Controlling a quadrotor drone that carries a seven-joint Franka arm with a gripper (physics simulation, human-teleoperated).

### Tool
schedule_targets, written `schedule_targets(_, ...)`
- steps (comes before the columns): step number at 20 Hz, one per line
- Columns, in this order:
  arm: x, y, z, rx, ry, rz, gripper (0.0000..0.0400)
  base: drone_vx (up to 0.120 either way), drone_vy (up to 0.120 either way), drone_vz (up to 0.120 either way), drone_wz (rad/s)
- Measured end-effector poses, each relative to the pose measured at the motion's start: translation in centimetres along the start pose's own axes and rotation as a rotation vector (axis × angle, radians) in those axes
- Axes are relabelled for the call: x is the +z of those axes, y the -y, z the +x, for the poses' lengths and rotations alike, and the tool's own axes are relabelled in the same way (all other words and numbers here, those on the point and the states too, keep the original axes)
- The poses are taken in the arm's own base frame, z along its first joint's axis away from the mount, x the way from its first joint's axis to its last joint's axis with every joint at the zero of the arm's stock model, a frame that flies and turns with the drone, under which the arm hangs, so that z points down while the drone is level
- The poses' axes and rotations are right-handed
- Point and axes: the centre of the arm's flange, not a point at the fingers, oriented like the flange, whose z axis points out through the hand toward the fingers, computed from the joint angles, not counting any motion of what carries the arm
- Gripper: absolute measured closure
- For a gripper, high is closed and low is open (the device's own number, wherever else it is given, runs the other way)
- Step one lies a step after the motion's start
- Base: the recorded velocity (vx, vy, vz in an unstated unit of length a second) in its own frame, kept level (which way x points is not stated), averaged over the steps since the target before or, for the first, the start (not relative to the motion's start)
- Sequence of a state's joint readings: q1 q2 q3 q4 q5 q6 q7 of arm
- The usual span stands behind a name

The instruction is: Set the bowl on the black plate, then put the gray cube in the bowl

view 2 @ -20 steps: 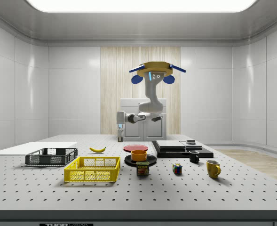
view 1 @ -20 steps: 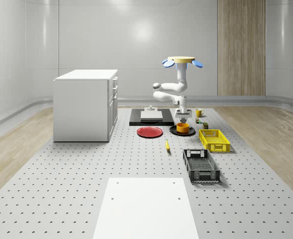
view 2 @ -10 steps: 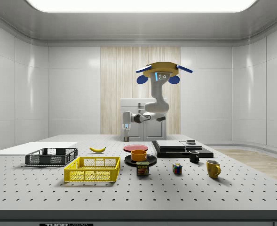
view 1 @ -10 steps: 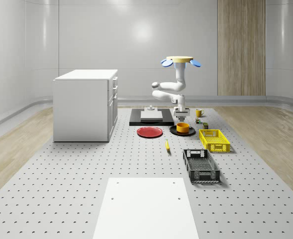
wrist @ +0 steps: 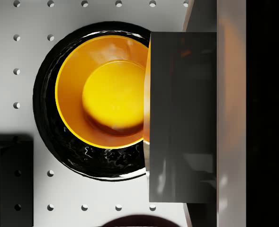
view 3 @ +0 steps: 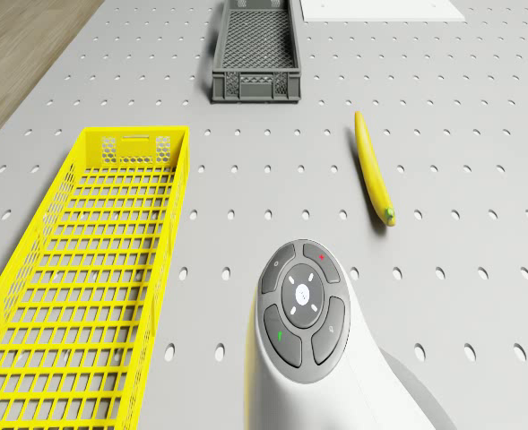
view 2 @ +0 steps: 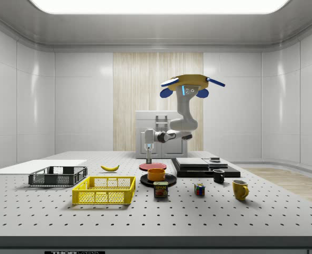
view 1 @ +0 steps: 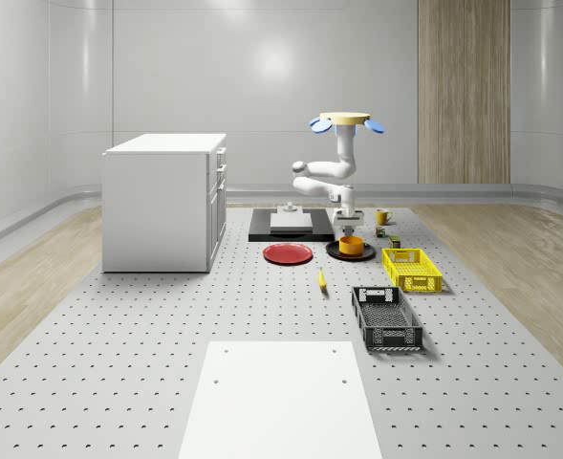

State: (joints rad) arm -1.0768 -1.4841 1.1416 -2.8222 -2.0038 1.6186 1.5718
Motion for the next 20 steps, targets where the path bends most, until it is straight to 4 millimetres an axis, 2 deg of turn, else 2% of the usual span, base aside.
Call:
schedule_targets(4, 0.0, 0.0, 0.0, 0.0, 0.0, 0.0, 0.0149, -0.12, 0.04, 0.0, 0.0)
schedule_targets(10, 0.0, 0.0, 0.0, 0.0, 0.0, 0.0, 0.0149, -0.007, 0.0, -0.107, 0.0)
schedule_targets(14, 0.0, 0.0, 0.0, 0.0, 0.0, 0.0, 0.0149, -0.03, 0.0, 0.0, 0.0)
schedule_targets(16, 0.0, 0.0, 0.0, 0.0, 0.0, 0.0, 0.0149, -0.12, 0.02, 0.0, 0.0)
schedule_targets(20, 0.0, 0.0, 0.0, 0.0, 0.0, 0.0, 0.0149, 0.0, 0.09, 0.0, 0.0)
